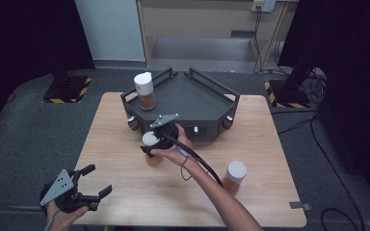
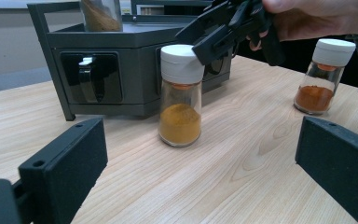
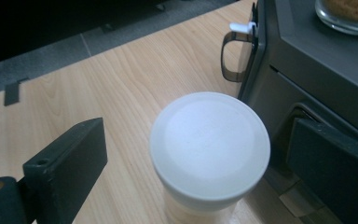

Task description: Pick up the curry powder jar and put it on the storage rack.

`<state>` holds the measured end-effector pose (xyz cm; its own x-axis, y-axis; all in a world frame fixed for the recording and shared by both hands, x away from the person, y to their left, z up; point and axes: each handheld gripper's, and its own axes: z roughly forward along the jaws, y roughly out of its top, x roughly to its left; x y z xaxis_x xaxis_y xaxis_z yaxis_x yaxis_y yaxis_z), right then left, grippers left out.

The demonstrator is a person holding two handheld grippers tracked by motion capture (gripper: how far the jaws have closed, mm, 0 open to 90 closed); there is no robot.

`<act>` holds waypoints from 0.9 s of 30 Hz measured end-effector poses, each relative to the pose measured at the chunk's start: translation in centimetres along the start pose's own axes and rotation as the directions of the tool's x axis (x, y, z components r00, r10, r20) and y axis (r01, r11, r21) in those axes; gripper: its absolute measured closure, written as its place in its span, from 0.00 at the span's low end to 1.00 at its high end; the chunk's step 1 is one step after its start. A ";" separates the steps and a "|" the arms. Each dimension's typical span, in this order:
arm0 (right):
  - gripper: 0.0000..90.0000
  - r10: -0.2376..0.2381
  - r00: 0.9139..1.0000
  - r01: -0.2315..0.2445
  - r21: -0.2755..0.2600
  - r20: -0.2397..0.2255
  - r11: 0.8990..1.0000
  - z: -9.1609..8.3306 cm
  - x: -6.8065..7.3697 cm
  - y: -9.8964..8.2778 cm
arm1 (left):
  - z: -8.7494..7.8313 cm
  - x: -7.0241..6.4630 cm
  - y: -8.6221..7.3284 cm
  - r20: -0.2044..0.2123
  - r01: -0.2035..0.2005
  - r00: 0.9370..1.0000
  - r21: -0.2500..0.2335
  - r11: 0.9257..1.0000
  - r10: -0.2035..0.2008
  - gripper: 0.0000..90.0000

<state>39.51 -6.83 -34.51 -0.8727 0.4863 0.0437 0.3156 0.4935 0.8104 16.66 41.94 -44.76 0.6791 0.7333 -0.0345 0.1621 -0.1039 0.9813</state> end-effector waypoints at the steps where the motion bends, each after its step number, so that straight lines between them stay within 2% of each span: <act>1: 0.07 -0.003 1.000 0.003 0.001 -0.001 1.000 0.2 -0.1 0.0 | 0.0 0.0 0.0 0.000 -0.001 1.000 0.001 1.000 0.001 0.01; 11: 0.20 0.011 1.000 -0.011 0.031 0.001 0.999 1.2 -0.5 -0.1 | 0.0 0.0 0.0 -0.001 -0.002 1.000 0.000 1.000 0.002 0.01; 15: 0.30 0.010 1.000 -0.010 0.046 -0.002 0.999 1.6 -0.8 -0.3 | 0.0 0.0 0.0 -0.001 -0.002 1.000 0.001 1.000 0.002 0.01; 17: 0.35 0.028 1.000 -0.027 0.042 -0.012 0.999 1.7 -1.0 -0.5 | 0.0 0.0 0.0 -0.001 -0.002 1.000 0.000 1.000 0.002 0.01; 18: 0.36 0.030 0.999 -0.029 0.039 -0.021 0.999 1.7 -1.1 -0.6 | 0.0 0.0 0.0 -0.001 -0.002 1.000 0.000 1.000 0.002 0.01; 21: 0.37 0.011 1.000 -0.010 0.043 -0.009 0.999 1.6 -0.7 -0.5 | 0.0 0.0 0.0 -0.002 -0.003 1.000 0.001 1.000 0.003 0.01; 27: 0.37 0.015 1.000 -0.014 0.053 -0.002 0.998 1.6 -0.6 -0.1 | -0.1 0.1 0.0 -0.003 0.000 1.000 -0.002 1.000 0.000 0.01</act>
<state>40.54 -6.03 -35.56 -0.8687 0.4920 0.0566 0.3475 0.5241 0.7776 16.65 42.05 -44.79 0.6769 0.7353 -0.0338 0.1608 -0.1028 0.9816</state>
